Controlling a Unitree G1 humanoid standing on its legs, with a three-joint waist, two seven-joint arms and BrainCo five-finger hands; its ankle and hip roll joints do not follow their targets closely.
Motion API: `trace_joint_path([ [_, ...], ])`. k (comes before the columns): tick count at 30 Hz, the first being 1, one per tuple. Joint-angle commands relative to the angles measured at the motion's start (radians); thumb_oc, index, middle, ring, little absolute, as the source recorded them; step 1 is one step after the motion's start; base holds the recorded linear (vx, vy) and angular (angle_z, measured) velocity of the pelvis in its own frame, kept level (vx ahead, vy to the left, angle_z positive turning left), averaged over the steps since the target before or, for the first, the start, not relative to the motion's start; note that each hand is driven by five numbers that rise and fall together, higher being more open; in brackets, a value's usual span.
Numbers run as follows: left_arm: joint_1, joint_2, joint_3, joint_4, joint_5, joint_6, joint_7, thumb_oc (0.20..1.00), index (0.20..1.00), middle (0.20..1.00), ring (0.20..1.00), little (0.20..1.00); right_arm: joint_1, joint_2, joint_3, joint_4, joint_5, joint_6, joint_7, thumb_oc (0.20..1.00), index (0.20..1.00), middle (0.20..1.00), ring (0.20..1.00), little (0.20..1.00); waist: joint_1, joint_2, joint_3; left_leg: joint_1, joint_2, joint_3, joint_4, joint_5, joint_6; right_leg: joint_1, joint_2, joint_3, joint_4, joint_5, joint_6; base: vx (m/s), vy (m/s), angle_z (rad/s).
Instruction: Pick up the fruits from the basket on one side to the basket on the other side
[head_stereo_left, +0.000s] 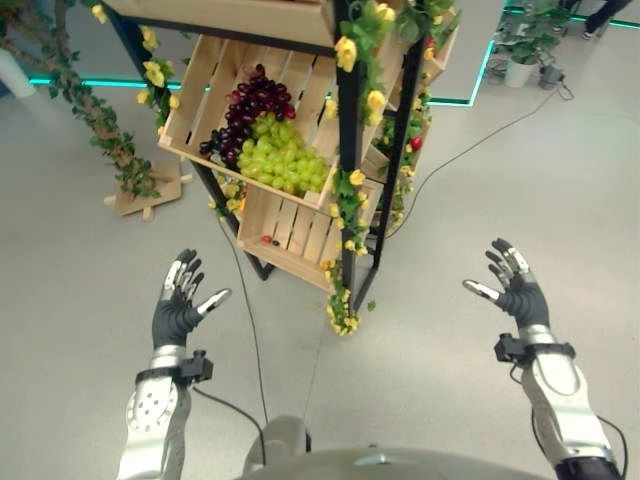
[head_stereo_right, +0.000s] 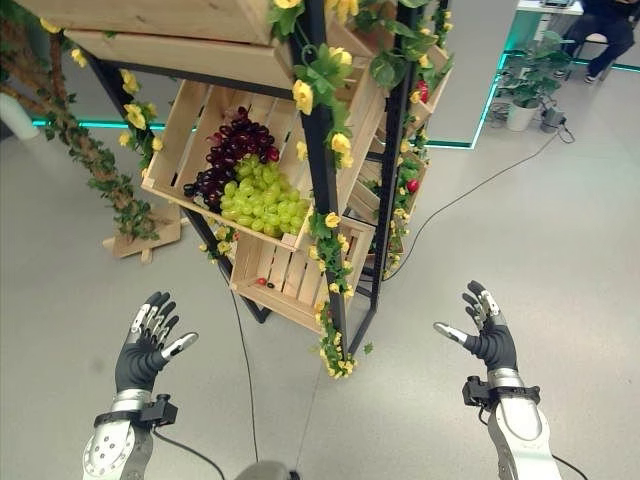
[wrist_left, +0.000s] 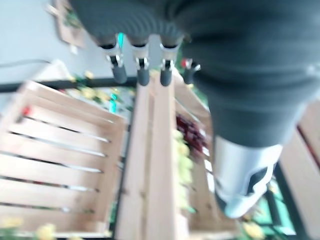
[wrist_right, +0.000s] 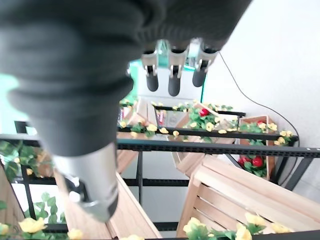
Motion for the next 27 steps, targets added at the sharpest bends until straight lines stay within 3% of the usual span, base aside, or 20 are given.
trace_joint_path([
  [1,-0.058,0.07,0.003,-0.038,0.0,-0.061,0.014,1.0,1.0,1.0,1.0,1.0,-0.062,-0.007,-0.034,-0.003,0.013,-0.053,-0.01,1.0,1.0,1.0,1.0,1.0,-0.012,-0.036,-0.03,-0.042,-0.02,-0.01,0.041,-0.035,0.034,0.027,-0.049,0.019,-0.081,-0.025,0.122,-0.09,0.082,0.17],
  [6,-0.069,0.092,-0.008,-0.038,0.023,-0.057,0.02,1.0,1.0,1.0,1.0,1.0,-0.071,-0.014,-0.038,-0.008,-0.003,-0.046,-0.007,1.0,1.0,1.0,1.0,1.0,-0.038,-0.045,-0.042,-0.027,-0.043,0.01,0.012,-0.059,0.066,-0.011,-0.079,0.039,-0.045,-0.008,0.148,-0.07,0.137,-0.15],
  [8,-0.067,0.106,-0.017,-0.047,0.021,-0.051,0.022,1.0,1.0,1.0,1.0,1.0,-0.061,-0.01,-0.049,-0.042,0.008,-0.05,0.005,1.0,1.0,1.0,1.0,1.0,-0.084,-0.045,-0.026,-0.031,-0.046,0.05,0.04,-0.088,0.09,-0.061,-0.09,0.089,0.029,-0.014,0.16,-0.08,0.157,-0.25],
  [11,-0.079,0.124,-0.024,-0.05,0.045,-0.058,0.027,1.0,1.0,1.0,1.0,1.0,-0.058,-0.004,-0.059,-0.052,0.006,-0.051,0.002,1.0,1.0,1.0,1.0,1.0,-0.106,-0.044,-0.013,-0.032,-0.046,0.092,0.049,-0.099,0.104,-0.102,-0.096,0.137,0.048,-0.002,0.175,-0.12,0.137,-0.76],
  [13,-0.115,0.126,-0.025,-0.042,0.044,-0.076,0.048,1.0,1.0,1.0,1.0,1.0,-0.062,0.02,-0.085,-0.07,0.002,-0.072,-0.014,1.0,1.0,1.0,1.0,1.0,-0.151,-0.037,0.013,-0.047,-0.031,0.168,0.043,-0.094,0.122,-0.177,-0.12,0.217,0.015,0.073,0.215,-0.27,0.065,-0.99],
  [14,-0.119,0.134,-0.019,-0.043,0.041,-0.081,0.062,1.0,1.0,1.0,1.0,1.0,-0.067,0.035,-0.092,-0.086,0.008,-0.08,-0.02,1.0,1.0,1.0,1.0,1.0,-0.156,-0.03,0.019,-0.054,-0.002,0.208,0.039,-0.092,0.121,-0.203,-0.144,0.175,0.002,0.09,0.216,-0.28,-0.026,-1.46],
  [15,-0.118,0.146,-0.009,-0.05,0.046,-0.082,0.07,1.0,1.0,1.0,1.0,1.0,-0.072,0.043,-0.092,-0.098,0.007,-0.082,-0.026,1.0,1.0,1.0,1.0,1.0,-0.136,-0.023,0.02,-0.058,0.029,0.267,0.041,-0.089,0.112,-0.22,-0.181,0.06,-0.021,0.098,0.214,-0.12,-0.053,-1.76],
  [16,-0.119,0.147,-0.009,-0.05,0.047,-0.082,0.071,1.0,1.0,1.0,1.0,1.0,-0.072,0.045,-0.092,-0.1,0.007,-0.081,-0.026,1.0,1.0,1.0,1.0,1.0,-0.133,-0.025,0.018,-0.062,0.028,0.27,0.041,-0.086,0.112,-0.223,-0.181,0.063,-0.026,0.104,0.213,-0.16,-0.041,-2.74],
  [17,-0.109,0.159,0.019,-0.074,0.054,-0.085,0.08,1.0,1.0,1.0,1.0,1.0,-0.1,0.044,-0.077,-0.089,-0.013,-0.086,-0.051,1.0,1.0,1.0,1.0,1.0,-0.078,-0.015,0.01,-0.03,0.084,0.391,0.014,-0.092,0.084,-0.183,-0.265,-0.244,-0.046,0.103,0.223,-0.23,-0.027,-2.3],
  [18,-0.102,0.162,0.03,-0.085,0.053,-0.087,0.082,1.0,1.0,1.0,1.0,1.0,-0.107,0.04,-0.073,-0.09,-0.023,-0.084,-0.059,1.0,1.0,1.0,1.0,1.0,-0.072,-0.018,0.014,-0.014,0.099,0.454,-0.006,-0.078,0.081,-0.16,-0.288,-0.339,-0.028,0.112,0.224,-0.21,-0.022,-1.98],
  [19,-0.101,0.162,0.031,-0.085,0.053,-0.087,0.081,1.0,1.0,1.0,1.0,1.0,-0.107,0.041,-0.072,-0.092,-0.025,-0.083,-0.061,1.0,1.0,1.0,1.0,1.0,-0.07,-0.018,0.016,-0.007,0.098,0.458,-0.013,-0.076,0.081,-0.16,-0.289,-0.336,-0.025,0.111,0.225,-0.29,-0.04,-1.85],
  [20,-0.096,0.163,0.042,-0.099,0.047,-0.089,0.082,1.0,1.0,1.0,1.0,1.0,-0.124,0.03,-0.067,-0.088,-0.037,-0.078,-0.067,1.0,1.0,1.0,1.0,1.0,-0.069,-0.033,0.006,0.008,0.117,0.573,-0.028,-0.067,0.084,-0.128,-0.318,-0.461,0.036,0.117,0.227,-0.2,-0.082,-1.96],
  [22,-0.089,0.166,0.046,-0.11,0.046,-0.091,0.084,1.0,1.0,1.0,1.0,1.0,-0.154,0.019,-0.062,-0.076,-0.048,-0.077,-0.079,1.0,1.0,1.0,1.0,1.0,-0.077,-0.049,-0.003,0.027,0.13,0.661,-0.014,-0.077,0.095,-0.122,-0.327,-0.481,0.104,0.112,0.231,-0.14,-0.127,-2.31],
  [23,-0.088,0.165,0.048,-0.11,0.046,-0.091,0.083,1.0,1.0,1.0,1.0,1.0,-0.156,0.019,-0.059,-0.075,-0.049,-0.077,-0.081,1.0,1.0,1.0,1.0,1.0,-0.072,-0.049,-0.002,0.03,0.131,0.668,-0.011,-0.08,0.095,-0.127,-0.329,-0.472,0.111,0.109,0.232,-0.02,-0.144,-2.02],
  [25,-0.094,0.162,0.036,-0.108,0.044,-0.09,0.09,1.0,1.0,1.0,1.0,1.0,-0.17,0.006,-0.049,-0.041,-0.068,-0.073,-0.102,1.0,1.0,1.0,1.0,1.0,-0.081,-0.07,-0.028,0.046,0.146,0.723,0.005,-0.082,0.087,-0.114,-0.281,-0.423,0.033,0.106,0.225,0.03,-0.349,-1.97],
  [27,-0.111,0.161,0.015,-0.102,0.052,-0.088,0.087,1.0,1.0,1.0,1.0,1.0,-0.159,-0.01,-0.07,-0.035,-0.08,-0.07,-0.114,1.0,1.0,1.0,1.0,1.0,-0.109,-0.07,-0.032,0.056,0.176,0.739,0.027,-0.077,0.077,-0.123,-0.253,-0.369,0.022,0.099,0.218,0.08,-0.395,-1.93],
])
